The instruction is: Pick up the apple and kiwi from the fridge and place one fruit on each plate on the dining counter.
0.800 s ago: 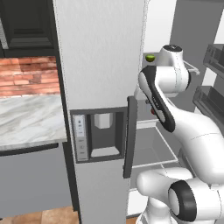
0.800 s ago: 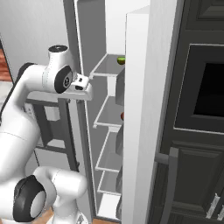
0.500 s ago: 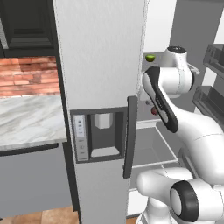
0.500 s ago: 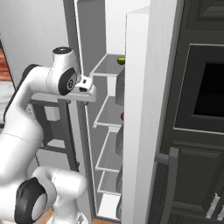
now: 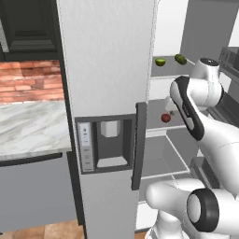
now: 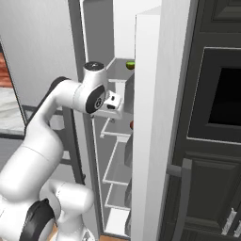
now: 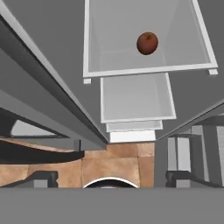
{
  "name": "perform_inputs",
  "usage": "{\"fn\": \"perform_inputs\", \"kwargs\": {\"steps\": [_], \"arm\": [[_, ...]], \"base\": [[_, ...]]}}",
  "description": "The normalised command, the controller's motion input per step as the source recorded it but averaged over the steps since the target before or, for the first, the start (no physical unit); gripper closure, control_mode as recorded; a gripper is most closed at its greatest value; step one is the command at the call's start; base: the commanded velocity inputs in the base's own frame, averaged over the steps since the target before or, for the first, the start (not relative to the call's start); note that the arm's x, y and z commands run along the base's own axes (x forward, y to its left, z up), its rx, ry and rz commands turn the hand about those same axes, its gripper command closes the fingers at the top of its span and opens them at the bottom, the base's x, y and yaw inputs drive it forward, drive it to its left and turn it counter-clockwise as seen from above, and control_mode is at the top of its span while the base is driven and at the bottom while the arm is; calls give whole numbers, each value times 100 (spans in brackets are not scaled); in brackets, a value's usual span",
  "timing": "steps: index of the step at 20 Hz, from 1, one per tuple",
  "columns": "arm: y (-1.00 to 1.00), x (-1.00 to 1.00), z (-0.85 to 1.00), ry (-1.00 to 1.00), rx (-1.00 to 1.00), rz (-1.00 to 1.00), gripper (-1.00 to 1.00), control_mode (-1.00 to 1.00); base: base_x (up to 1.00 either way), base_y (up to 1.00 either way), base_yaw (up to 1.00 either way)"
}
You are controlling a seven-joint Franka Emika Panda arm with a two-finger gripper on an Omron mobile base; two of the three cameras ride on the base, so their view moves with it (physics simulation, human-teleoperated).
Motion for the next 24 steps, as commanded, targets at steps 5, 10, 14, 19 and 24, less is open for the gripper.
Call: {"fn": "perform_inputs", "kwargs": {"steps": [5,10,14,19,24], "arm": [[-38,11,-24,0,0,0,-100,-100],[-25,14,-22,0,0,-1,-100,-100],[-11,40,-26,0,0,0,-100,-100],[0,30,-41,-4,0,0,-100,-100],[0,43,-33,-1,0,-2,-100,-100]], "base": [[0,0,0],[0,0,0],[0,0,0],[0,0,0],[0,0,0]]}}
